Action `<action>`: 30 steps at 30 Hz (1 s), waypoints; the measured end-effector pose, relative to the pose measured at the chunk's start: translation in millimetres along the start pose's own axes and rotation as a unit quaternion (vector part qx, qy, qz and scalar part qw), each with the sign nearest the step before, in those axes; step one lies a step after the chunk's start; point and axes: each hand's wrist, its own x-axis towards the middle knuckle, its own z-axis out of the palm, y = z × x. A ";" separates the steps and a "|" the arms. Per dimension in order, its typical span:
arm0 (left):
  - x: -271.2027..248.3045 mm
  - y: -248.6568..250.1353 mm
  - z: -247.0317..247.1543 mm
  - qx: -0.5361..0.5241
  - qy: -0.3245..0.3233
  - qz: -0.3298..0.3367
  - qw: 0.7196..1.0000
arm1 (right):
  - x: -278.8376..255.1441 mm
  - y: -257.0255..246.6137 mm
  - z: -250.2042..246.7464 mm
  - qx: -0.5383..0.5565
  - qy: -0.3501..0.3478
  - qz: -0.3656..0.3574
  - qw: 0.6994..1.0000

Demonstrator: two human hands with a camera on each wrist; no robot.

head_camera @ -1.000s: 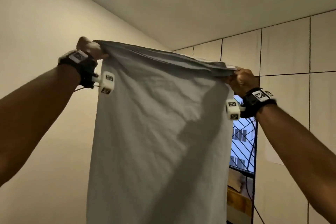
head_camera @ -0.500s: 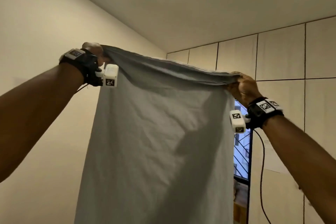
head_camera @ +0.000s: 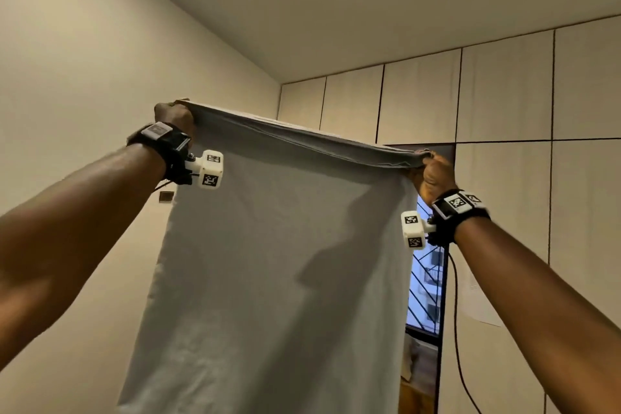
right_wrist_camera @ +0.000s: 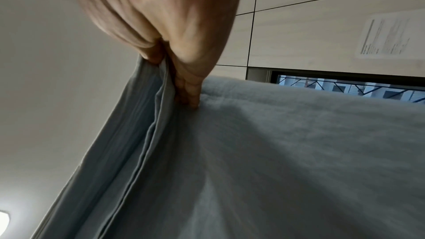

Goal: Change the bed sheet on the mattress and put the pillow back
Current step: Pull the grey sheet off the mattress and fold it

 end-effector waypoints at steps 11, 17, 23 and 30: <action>-54.4 17.5 10.1 -0.110 -0.012 0.081 0.991 | -37.2 -45.3 -14.3 0.047 0.008 -0.053 0.997; -84.3 19.0 -89.5 -0.079 -0.058 0.061 0.993 | -172.3 -98.0 -8.2 0.042 -0.004 -0.066 0.997; -286.4 53.3 -236.2 -0.141 -0.093 0.011 0.986 | -371.8 -120.9 -18.7 -0.024 -0.004 -0.034 0.999; -484.8 9.0 -430.4 0.016 -0.084 0.015 0.996 | -620.6 -117.3 -47.2 -0.105 0.101 0.051 0.988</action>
